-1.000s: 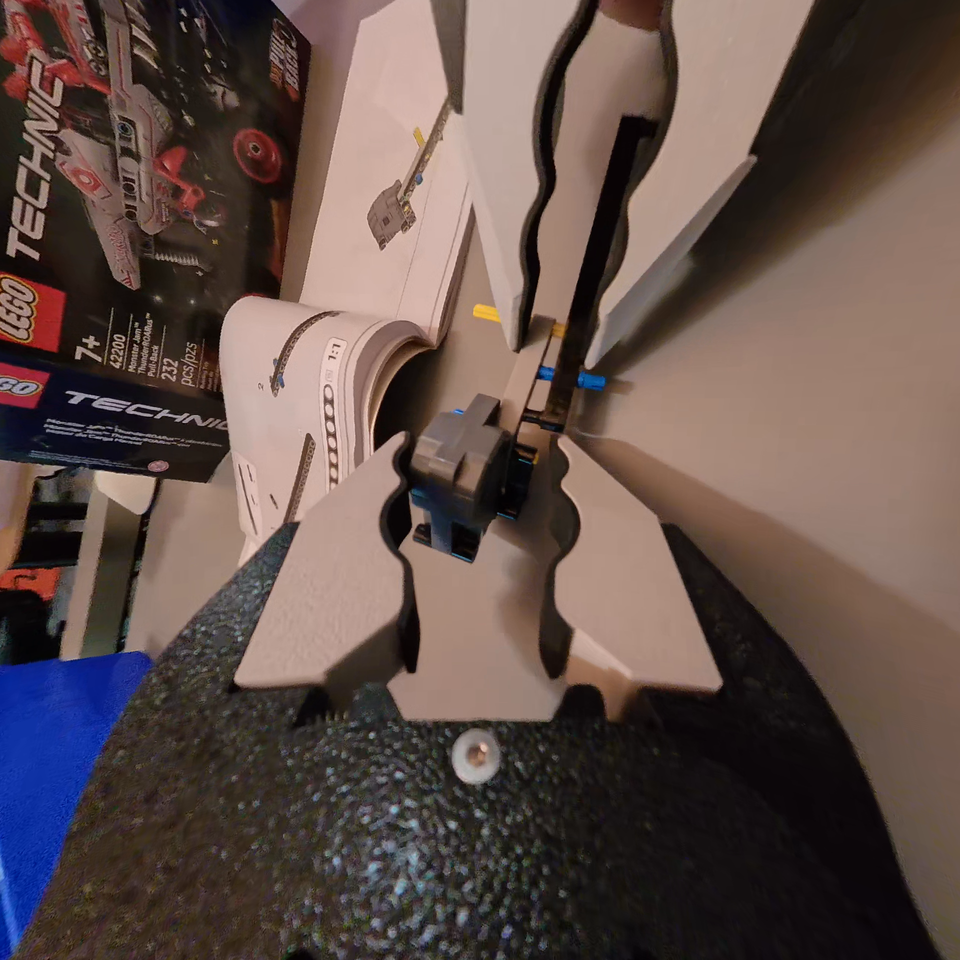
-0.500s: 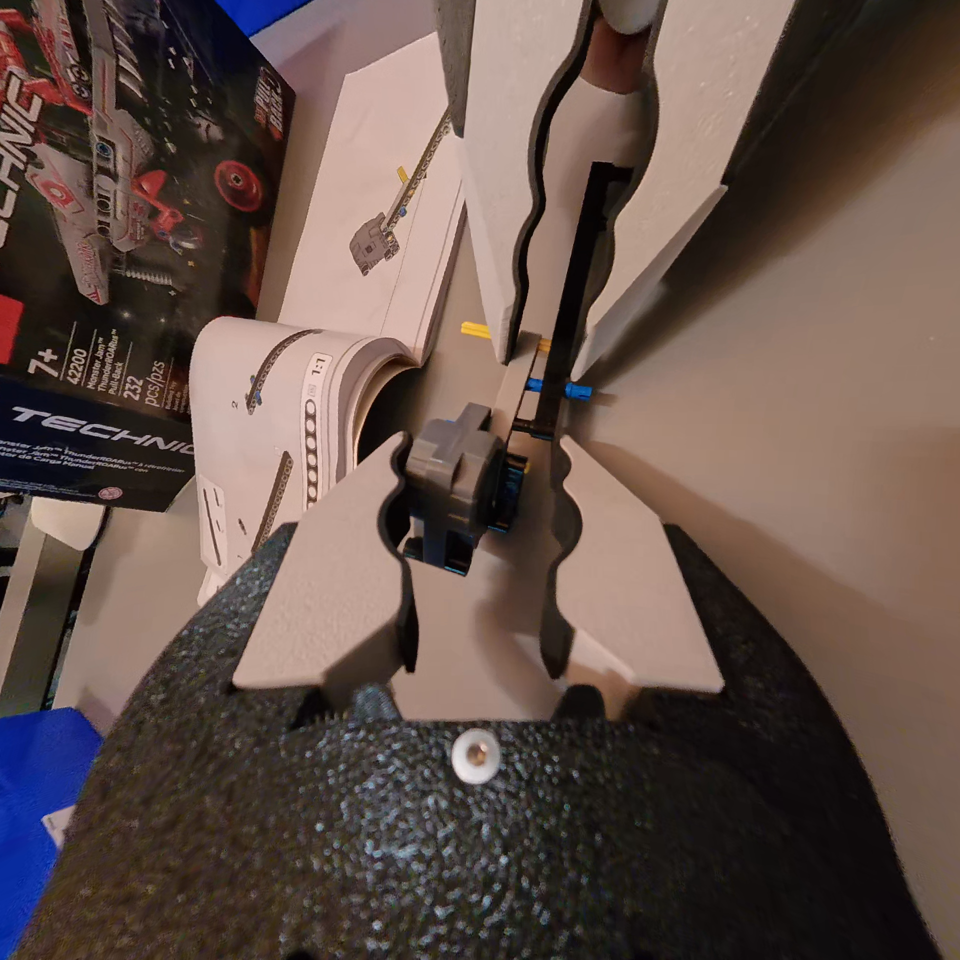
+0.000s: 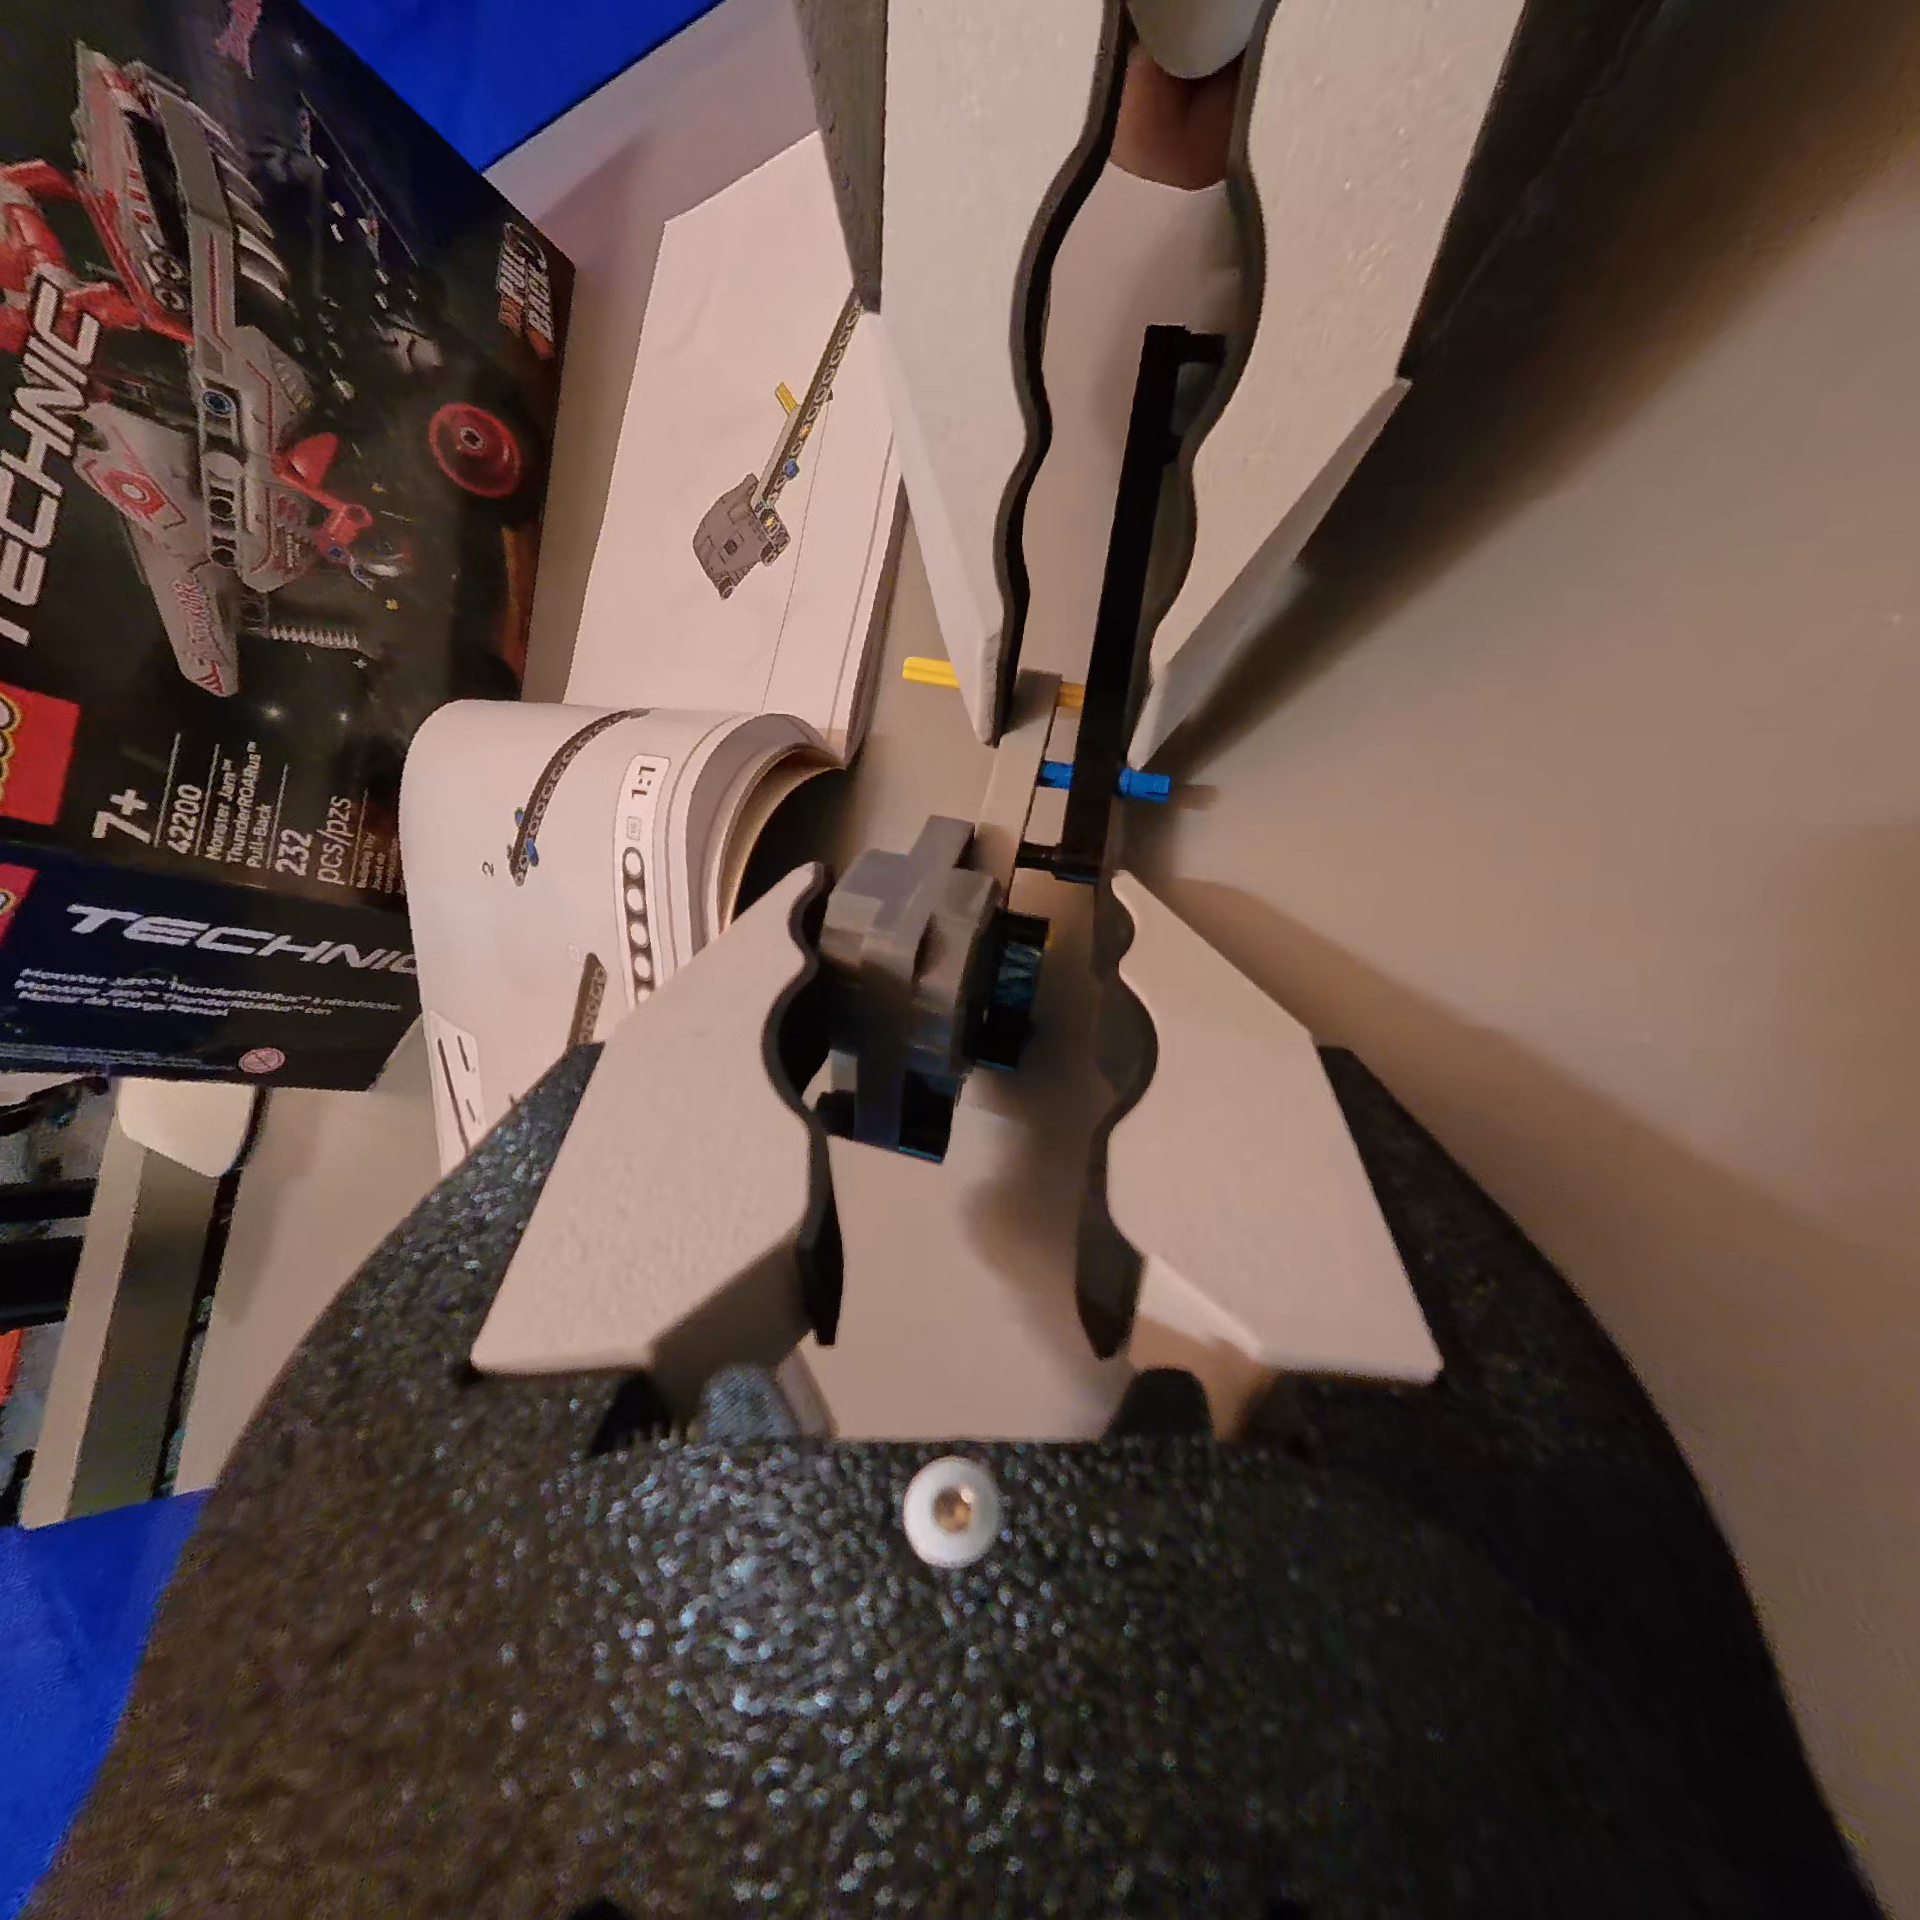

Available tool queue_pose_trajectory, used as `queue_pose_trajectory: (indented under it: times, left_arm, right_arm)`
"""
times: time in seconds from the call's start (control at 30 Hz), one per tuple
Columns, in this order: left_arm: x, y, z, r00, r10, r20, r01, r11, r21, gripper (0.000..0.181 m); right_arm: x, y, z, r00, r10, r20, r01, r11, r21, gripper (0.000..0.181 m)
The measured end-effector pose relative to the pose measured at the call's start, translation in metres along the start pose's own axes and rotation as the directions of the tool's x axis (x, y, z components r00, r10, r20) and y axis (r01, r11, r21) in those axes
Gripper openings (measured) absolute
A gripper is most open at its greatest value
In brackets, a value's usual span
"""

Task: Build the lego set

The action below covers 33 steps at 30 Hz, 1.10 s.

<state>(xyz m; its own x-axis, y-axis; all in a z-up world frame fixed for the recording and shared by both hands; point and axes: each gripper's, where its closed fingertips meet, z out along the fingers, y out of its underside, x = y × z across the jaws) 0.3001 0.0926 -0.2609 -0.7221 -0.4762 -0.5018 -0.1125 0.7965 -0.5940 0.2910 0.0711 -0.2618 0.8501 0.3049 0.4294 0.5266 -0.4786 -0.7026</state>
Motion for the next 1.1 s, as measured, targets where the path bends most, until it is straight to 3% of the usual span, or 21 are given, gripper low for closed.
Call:
queue_pose_trajectory:
  times: [0.03,0.43,0.77,0.93,1.1]
  left_arm:
    - [0.0,0.0,0.0,1.0,0.009,0.004,-0.009,1.0,0.001,0.048]
    - [-0.004,-0.004,0.004,0.998,0.052,0.031,-0.053,0.998,0.022,0.046]
    - [-0.011,-0.003,0.013,0.994,0.073,-0.081,-0.076,0.996,-0.037,0.046]
    - [-0.013,-0.007,0.018,0.992,0.042,-0.121,-0.051,0.996,-0.072,0.046]
    - [-0.009,-0.012,0.02,0.99,-0.002,-0.144,-0.015,0.993,-0.115,0.046]
  right_arm:
    - [0.0,0.0,0.0,1.0,-0.002,0.0,0.002,1.0,-0.003,0.019]
    - [0.003,0.003,0.001,1.0,-0.012,-0.025,0.011,0.999,-0.033,0.019]
    - [0.012,0.006,0.001,0.995,-0.045,-0.093,0.042,0.998,-0.038,0.02]
    - [0.019,-0.012,-0.01,0.994,0.038,-0.101,-0.03,0.997,0.076,0.022]
    - [0.015,0.003,-0.001,0.996,-0.01,-0.093,0.005,0.999,-0.051,0.029]
